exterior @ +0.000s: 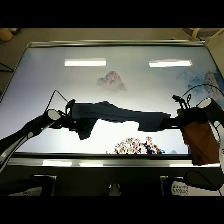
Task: Fold the shirts.
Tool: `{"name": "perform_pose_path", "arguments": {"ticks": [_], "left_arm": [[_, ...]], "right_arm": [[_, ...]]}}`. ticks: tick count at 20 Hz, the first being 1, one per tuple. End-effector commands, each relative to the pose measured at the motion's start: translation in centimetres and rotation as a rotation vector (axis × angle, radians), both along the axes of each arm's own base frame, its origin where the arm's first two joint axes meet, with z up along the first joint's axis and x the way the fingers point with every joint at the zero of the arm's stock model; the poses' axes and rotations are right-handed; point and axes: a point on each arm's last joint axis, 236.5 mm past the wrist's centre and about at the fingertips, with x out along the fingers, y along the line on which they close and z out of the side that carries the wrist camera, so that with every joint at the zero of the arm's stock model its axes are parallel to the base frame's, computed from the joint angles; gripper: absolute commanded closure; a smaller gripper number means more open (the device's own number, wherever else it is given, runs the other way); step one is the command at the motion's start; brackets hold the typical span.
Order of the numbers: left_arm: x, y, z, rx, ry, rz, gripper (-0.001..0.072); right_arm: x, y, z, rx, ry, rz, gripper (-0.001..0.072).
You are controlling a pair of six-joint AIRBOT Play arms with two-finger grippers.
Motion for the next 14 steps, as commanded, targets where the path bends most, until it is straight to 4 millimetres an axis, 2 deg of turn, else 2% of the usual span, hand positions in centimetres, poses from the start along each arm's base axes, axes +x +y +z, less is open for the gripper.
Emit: {"name": "perform_pose_path", "arguments": {"ticks": [1, 3, 4, 7, 9, 10, 12, 13, 14], "left_arm": [[0.1, -0.2, -0.3, 0.000, 0.000, 0.008, 0.0412], [0.1, -0.2, -0.3, 0.001, -0.001, 0.007, 0.0655], [0.1, -0.2, -0.2, 0.001, -0.001, 0.008, 0.0683], [0.2, -0.2, -0.2, 0.000, -0.004, 0.007, 0.0684], [0.4, 0.0, 0.3, 0.000, -0.020, 0.008, 0.0686], [0.7, 0.3, 0.8, 0.007, -0.038, 0.001, 0.0686], [1.6, 1.7, 3.1, 0.057, -0.119, -0.054, 0.0687], [2.0, 2.9, 4.9, 0.105, -0.177, -0.097, 0.0687], [2.6, 4.5, 7.2, 0.166, -0.249, -0.133, 0.0688]], "right_arm": [[0.1, 0.9, -1.6, 0.056, 0.040, -0.017, 0.0025], [0.1, 0.9, -2.2, 0.057, 0.054, -0.031, 0.0048], [0.1, 0.9, -2.4, 0.058, 0.062, -0.040, 0.0072], [0.3, 1.3, -2.3, 0.077, 0.064, -0.059, 0.0229], [0.5, 1.5, -2.2, 0.091, 0.062, -0.066, 0.0700], [0.8, 2.0, -1.7, 0.117, 0.047, -0.059, 0.0698], [1.6, 2.8, 1.0, 0.162, -0.016, 0.019, 0.0699], [2.7, 2.6, 3.1, 0.152, -0.081, 0.036, 0.0700], [4.4, 2.0, 6.2, 0.118, -0.186, 0.043, 0.0700]]}}
